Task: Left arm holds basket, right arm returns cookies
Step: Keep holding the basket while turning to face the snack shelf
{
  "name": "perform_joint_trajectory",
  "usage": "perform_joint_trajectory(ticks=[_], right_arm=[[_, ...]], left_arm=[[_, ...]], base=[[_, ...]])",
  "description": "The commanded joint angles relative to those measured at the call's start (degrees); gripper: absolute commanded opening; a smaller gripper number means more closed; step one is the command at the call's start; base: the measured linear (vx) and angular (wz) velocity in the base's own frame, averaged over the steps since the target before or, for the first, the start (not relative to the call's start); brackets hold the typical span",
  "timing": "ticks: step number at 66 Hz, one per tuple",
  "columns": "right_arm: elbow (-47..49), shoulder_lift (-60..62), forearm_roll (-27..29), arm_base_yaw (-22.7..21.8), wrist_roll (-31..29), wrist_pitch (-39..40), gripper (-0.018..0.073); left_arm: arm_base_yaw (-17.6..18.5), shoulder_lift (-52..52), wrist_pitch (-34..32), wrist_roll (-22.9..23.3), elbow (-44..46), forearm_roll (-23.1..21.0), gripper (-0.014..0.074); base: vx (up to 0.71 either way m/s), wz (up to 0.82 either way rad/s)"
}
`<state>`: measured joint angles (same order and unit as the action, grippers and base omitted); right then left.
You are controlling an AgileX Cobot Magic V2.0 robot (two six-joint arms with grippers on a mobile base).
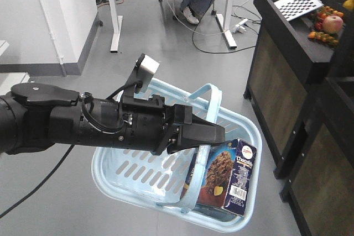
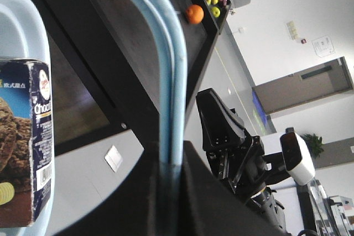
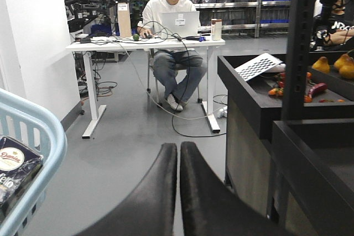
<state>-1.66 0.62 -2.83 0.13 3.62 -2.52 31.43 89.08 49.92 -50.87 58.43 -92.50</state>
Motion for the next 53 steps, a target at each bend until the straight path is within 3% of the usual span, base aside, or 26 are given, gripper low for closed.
perform_joint_trajectory(ticks=[1, 38, 53], right_arm=[[-0.1, 0.6, -0.2, -0.3, -0.5, 4.0, -0.0008], [-0.1, 0.6, -0.2, -0.3, -0.5, 4.0, -0.0008], [-0.1, 0.6, -0.2, -0.3, -0.5, 4.0, -0.0008]], left_arm=[[0.1, -2.5, 2.4, -0.8, 1.6, -4.9, -0.0006], [0.1, -2.5, 2.4, -0.8, 1.6, -4.9, -0.0006], [0.1, -2.5, 2.2, -0.8, 1.6, -4.9, -0.0006]], base=[[0.4, 0.08], [0.4, 0.07], [0.37, 0.37]])
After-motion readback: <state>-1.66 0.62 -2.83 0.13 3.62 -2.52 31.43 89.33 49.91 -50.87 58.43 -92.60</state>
